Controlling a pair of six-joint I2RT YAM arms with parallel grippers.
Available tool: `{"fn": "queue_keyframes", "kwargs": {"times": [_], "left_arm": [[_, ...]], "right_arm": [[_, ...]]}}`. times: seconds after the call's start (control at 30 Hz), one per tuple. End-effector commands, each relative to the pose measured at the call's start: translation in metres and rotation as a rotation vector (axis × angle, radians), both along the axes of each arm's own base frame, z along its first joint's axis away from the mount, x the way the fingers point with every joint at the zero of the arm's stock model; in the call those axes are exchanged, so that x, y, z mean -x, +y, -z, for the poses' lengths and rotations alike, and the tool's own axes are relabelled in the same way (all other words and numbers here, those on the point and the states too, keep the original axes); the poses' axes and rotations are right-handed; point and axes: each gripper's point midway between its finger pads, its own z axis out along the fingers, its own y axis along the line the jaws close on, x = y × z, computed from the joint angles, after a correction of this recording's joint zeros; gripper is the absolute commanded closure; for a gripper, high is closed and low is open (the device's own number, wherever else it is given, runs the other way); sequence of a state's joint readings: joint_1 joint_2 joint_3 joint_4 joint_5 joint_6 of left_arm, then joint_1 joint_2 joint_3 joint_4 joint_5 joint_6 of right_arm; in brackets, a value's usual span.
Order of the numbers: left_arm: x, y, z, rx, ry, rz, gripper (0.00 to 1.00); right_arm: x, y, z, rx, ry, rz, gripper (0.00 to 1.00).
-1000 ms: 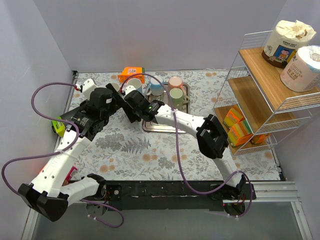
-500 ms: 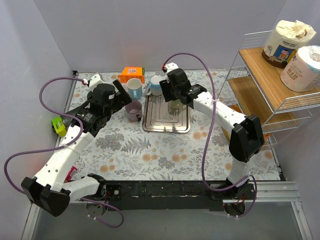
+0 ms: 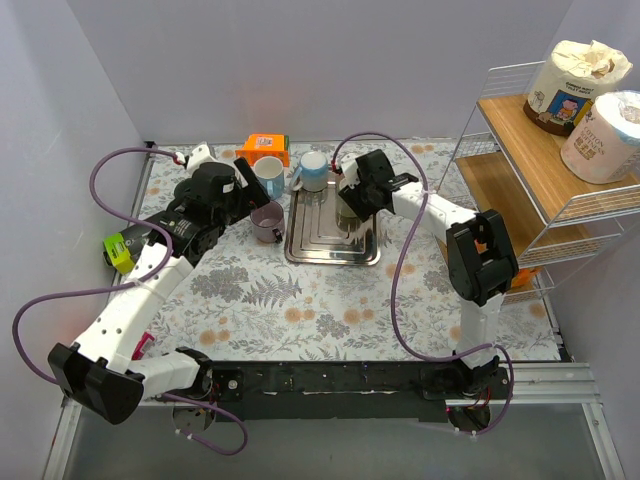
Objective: Turn the mug right side up
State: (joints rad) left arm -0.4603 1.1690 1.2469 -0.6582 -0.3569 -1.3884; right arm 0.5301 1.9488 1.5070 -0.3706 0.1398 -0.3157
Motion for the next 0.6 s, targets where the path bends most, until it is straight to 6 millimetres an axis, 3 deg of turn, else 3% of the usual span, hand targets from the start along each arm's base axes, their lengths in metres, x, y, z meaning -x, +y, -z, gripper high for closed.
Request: {"fn": "queue_keyframes", "kwargs": {"times": [0.0,0.37,0.57], "left_arm": [[0.002,0.002,-0.019,-0.005,-0.037,0.009,0.02],[-0.009,-0.007,-0.015,-0.023,-0.006,0.029,0.02],[-0.012,-0.007,-0.017,-0.027,-0.007,0.029,0.02]], "right_arm": [[-0.018,-0.013,0.001,0.033,-0.067,-0.123,0.36],[-0.056,-0.02,0.008,0.084,-0.208,-0.241,0.33],[-0.064,-0.019,0.018,0.089,-0.257,-0.342,0.34]]}}
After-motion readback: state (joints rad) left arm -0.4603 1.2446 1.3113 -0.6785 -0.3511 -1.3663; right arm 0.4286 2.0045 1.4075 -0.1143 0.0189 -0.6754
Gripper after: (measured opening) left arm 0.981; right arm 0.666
